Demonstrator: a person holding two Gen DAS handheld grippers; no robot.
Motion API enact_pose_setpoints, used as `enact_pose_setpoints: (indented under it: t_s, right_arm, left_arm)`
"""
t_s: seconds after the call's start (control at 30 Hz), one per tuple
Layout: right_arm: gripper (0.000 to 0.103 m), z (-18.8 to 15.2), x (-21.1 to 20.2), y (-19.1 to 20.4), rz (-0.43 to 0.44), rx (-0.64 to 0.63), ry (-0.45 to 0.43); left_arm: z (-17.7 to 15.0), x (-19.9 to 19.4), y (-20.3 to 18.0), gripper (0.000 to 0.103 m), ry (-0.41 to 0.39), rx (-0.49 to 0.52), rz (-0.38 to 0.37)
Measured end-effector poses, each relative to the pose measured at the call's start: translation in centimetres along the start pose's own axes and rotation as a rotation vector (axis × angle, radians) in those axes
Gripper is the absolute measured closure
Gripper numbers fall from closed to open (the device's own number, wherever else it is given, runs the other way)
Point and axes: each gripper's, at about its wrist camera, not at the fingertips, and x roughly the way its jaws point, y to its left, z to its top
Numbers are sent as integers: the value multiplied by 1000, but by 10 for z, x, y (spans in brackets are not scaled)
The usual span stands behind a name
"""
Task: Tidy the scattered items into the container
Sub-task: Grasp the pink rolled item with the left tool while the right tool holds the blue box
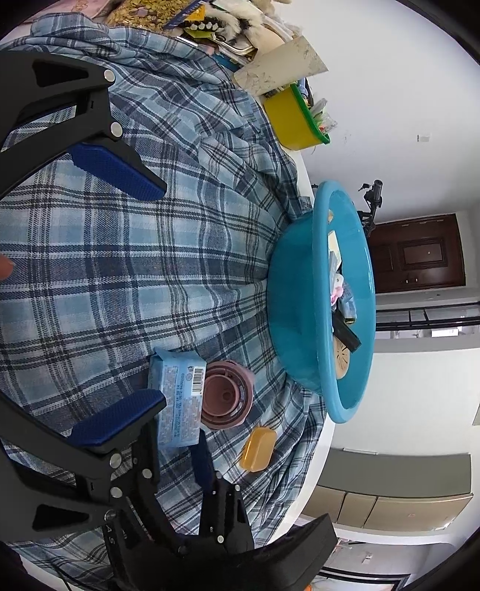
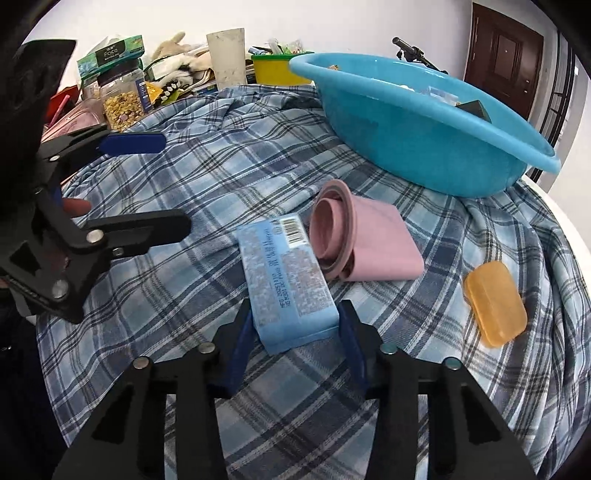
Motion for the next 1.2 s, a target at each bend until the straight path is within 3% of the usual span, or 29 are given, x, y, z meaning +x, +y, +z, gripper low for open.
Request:
enact_pose_setpoints:
  t_s: [0.17,0.5,0.67,0.9,1.13,1.2]
  right_arm:
    - [61,-12,-20,4,-21,2,-31]
    - [61,-51,-57,-15,-147,60,-37]
    - [61,-73,-72,-31,-179,126,-32]
    - [61,-88,-84,-44,-199,184,-43]
    - [61,-85,-73,-46,-191,197,-46]
    - [61,-85,-72,-45,-192,199,-43]
  left_arm:
    - [7,2,-3,0,10,17,-34]
    - [35,33,-33,0,97,129,-266]
    - [47,59,-54,0,133,172,-325]
    - [57,90,-61,0,172,147,-326]
    - [58,95,-61,0,191,144,-337]
    - [57,96,-60,4,189,143,-334]
